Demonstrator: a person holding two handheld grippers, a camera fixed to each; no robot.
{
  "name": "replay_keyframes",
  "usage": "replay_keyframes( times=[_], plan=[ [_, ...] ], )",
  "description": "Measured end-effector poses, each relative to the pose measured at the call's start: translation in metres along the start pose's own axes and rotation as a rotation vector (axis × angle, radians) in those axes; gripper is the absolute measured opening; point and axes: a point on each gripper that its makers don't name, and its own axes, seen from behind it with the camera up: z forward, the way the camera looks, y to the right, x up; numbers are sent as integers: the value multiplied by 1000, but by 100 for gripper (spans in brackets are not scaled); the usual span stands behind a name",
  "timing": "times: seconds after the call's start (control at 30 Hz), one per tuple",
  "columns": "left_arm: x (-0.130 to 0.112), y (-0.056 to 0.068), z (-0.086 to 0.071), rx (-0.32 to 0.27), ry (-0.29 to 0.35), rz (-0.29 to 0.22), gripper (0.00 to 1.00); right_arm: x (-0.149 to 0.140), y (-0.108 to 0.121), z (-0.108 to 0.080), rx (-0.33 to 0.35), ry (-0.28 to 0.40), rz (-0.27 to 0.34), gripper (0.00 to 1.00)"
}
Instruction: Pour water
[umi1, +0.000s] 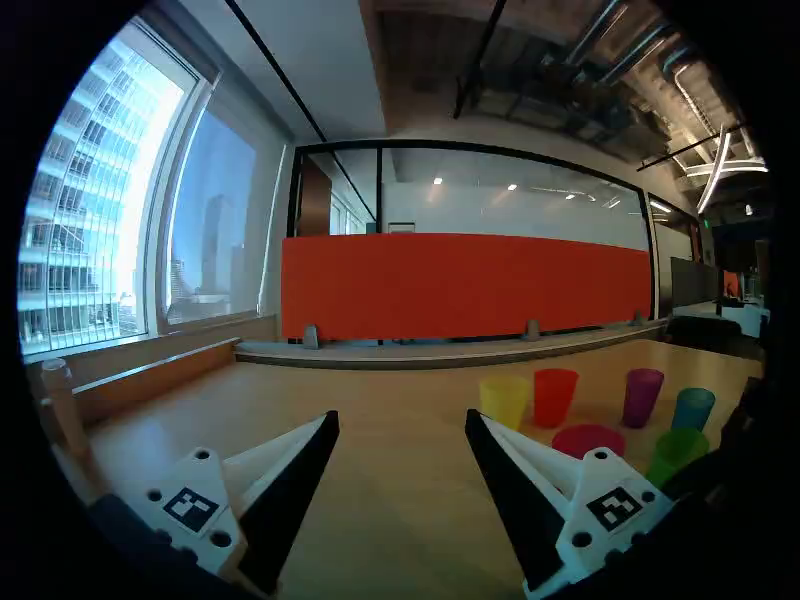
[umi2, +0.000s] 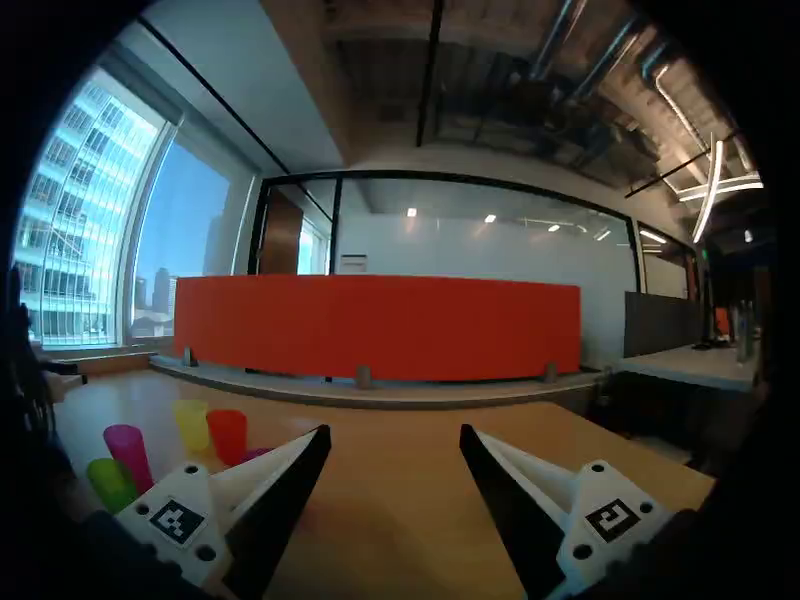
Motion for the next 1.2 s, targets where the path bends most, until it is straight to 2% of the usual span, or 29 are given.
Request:
replay_keyframes(
  times=[0.7,1.2],
  plan=[
    [0,0,-1,0,0,0,94,-34,3,14,-12,-36,40,100],
    [-1,0,0,0,0,0,94,-43,3,18,-16,-45,25,100]
  ],
)
